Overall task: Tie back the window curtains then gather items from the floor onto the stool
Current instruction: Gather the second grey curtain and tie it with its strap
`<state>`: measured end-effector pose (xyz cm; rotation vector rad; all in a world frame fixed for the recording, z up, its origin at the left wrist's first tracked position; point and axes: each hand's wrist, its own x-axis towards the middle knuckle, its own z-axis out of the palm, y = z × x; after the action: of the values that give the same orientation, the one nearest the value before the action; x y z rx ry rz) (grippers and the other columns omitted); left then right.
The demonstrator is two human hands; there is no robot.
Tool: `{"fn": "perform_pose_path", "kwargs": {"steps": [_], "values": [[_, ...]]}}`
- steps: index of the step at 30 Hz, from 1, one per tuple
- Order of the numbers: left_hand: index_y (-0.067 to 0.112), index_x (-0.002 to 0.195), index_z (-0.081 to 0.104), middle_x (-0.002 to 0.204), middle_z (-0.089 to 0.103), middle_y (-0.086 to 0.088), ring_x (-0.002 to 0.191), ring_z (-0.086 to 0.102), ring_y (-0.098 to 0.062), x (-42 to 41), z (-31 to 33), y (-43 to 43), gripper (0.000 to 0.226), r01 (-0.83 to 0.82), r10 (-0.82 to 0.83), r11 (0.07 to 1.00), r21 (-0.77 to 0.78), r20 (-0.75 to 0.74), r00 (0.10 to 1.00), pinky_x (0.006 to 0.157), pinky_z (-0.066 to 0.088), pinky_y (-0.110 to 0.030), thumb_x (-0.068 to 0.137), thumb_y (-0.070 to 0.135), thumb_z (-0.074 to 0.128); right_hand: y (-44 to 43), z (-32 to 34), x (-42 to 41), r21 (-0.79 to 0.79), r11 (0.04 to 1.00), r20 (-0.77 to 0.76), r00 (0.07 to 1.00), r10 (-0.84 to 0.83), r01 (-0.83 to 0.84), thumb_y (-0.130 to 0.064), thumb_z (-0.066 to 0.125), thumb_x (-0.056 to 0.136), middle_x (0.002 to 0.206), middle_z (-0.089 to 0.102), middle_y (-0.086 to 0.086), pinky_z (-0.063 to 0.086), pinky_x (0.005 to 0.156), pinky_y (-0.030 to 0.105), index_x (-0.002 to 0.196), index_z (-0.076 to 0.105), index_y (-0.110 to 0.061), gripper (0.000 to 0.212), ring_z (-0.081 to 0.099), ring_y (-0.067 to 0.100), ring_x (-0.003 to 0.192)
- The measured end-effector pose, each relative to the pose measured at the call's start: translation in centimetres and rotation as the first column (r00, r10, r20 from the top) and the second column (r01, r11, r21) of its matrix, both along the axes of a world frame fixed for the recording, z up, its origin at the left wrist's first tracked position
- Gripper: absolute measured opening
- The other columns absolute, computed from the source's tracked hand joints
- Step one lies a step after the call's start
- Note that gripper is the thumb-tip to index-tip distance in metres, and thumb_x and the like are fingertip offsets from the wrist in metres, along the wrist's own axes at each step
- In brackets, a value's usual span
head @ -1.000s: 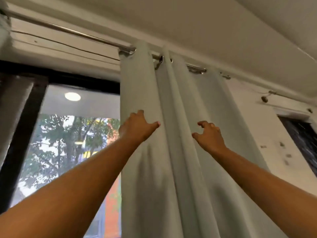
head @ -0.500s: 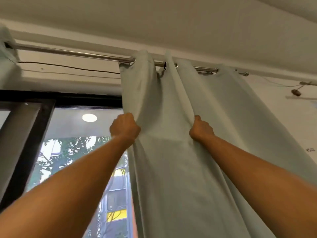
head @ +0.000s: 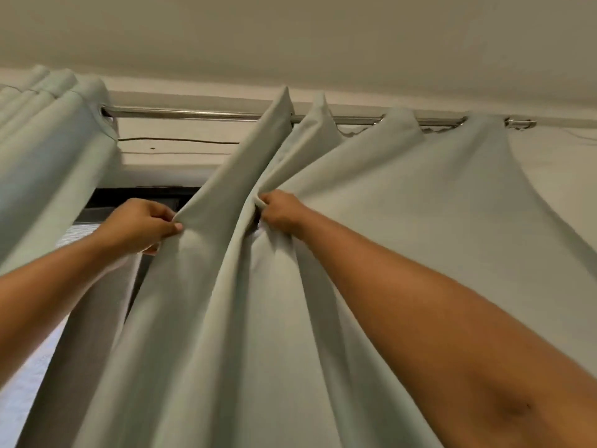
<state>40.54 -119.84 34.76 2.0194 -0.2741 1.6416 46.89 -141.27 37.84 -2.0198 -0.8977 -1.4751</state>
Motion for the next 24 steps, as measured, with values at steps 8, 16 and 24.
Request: {"fn": "perform_pose_path", "kwargs": {"steps": [8, 16, 24], "values": [[0.016, 0.101, 0.066, 0.094, 0.071, -0.007, 0.085, 0.068, -0.026, 2.4, 1.1, -10.6, 0.038, 0.412, -0.419, 0.908, -0.077, -0.180, 0.890, 0.079, 0.054, -0.038, 0.083, 0.049, 0.065, -7.1, -1.4, 1.1, -0.114, 0.974, -0.398, 0.907, 0.136, -0.196, -0.029, 0.049, 0.096, 0.081, 0.063, 0.011, 0.054, 0.069, 0.036, 0.100, 0.055, -0.007, 0.024, 0.061, 0.022, 0.069], [0.004, 0.119, 0.059, 0.116, 0.062, -0.018, 0.103, 0.058, -0.038, 8.7, 2.8, -23.0, 0.033, 0.161, -0.160, 0.987, -0.012, 0.059, 0.985, 0.086, 0.048, -0.039, 0.088, 0.014, 0.060, -28.9, -2.6, 9.1, 0.537, 0.703, 0.052, 0.814, -0.578, 0.465, -0.028, 0.052, 0.087, 0.131, 0.049, 0.013, 0.035, 0.096, 0.044, 0.129, 0.048, -0.014, 0.044, 0.040, 0.032, 0.124], [-0.003, 0.122, 0.056, 0.130, 0.054, -0.026, 0.119, 0.050, -0.041, 13.1, 5.7, -39.6, 0.034, 0.074, -0.078, 0.997, 0.028, 0.171, 0.982, 0.096, 0.040, -0.039, 0.094, 0.013, 0.043, -52.8, -4.4, 17.5, 0.624, 0.518, -0.349, 0.802, -0.484, 0.585, -0.055, 0.063, 0.080, 0.156, -0.001, 0.020, 0.002, 0.110, 0.063, 0.150, 0.000, -0.012, 0.104, -0.004, 0.036, 0.144]]}}
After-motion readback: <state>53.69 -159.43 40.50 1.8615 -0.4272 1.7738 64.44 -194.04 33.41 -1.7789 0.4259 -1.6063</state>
